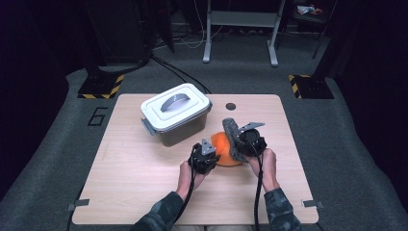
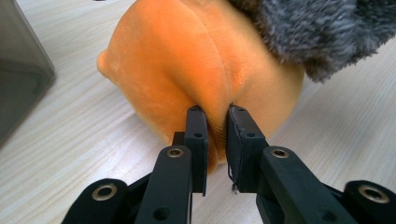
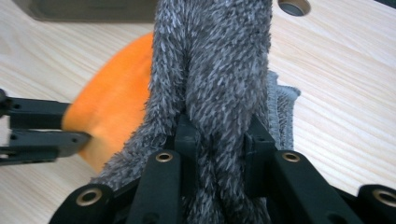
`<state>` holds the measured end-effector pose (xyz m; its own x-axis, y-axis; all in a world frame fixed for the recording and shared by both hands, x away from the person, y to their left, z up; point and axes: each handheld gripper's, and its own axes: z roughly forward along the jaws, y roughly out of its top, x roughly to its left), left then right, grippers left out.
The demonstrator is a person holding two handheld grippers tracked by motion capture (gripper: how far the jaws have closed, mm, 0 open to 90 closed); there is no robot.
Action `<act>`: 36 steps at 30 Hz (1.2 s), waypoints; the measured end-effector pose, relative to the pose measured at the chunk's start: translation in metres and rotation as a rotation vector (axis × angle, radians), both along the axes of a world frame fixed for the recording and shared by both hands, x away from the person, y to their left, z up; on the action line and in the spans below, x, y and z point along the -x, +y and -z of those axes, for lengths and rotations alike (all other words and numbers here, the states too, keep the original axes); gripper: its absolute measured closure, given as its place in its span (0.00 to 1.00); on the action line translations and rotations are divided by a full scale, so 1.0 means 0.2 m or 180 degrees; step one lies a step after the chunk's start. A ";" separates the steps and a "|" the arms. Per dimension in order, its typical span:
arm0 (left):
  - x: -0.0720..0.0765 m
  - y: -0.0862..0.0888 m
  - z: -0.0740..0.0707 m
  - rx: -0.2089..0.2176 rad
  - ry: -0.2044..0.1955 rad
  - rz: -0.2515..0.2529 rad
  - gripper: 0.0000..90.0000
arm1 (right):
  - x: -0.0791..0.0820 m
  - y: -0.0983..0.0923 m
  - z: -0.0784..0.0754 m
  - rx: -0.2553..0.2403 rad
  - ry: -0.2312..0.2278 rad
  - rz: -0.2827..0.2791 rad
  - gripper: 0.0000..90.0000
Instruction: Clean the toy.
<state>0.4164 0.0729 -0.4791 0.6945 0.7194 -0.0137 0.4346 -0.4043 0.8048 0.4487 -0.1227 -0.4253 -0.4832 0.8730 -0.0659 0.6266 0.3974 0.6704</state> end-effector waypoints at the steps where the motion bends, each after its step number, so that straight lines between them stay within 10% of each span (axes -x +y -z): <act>1: 0.00 0.00 0.00 -0.0010 -0.0007 0.0003 0.88 | 0.00 -0.01 0.00 0.0018 -0.0012 0.0024 0.80; 16: 0.00 0.01 0.02 0.0037 0.0000 -0.0026 0.88 | -0.02 -0.17 0.09 0.0070 0.0097 0.0301 0.80; 27: -0.01 0.01 0.03 0.0060 0.0003 -0.0067 0.88 | -0.06 -0.25 0.33 0.0073 0.0556 0.0485 0.80; 36: -0.01 0.02 0.03 0.0065 0.0012 -0.0031 0.88 | -0.01 -0.29 0.17 0.0175 0.0187 0.0565 0.80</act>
<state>0.4192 0.0762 -0.4844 0.6874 0.7257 -0.0311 0.4414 -0.3834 0.8113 0.4507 -0.1816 -0.4589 -0.3265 0.9407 -0.0921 0.7274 0.3123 0.6110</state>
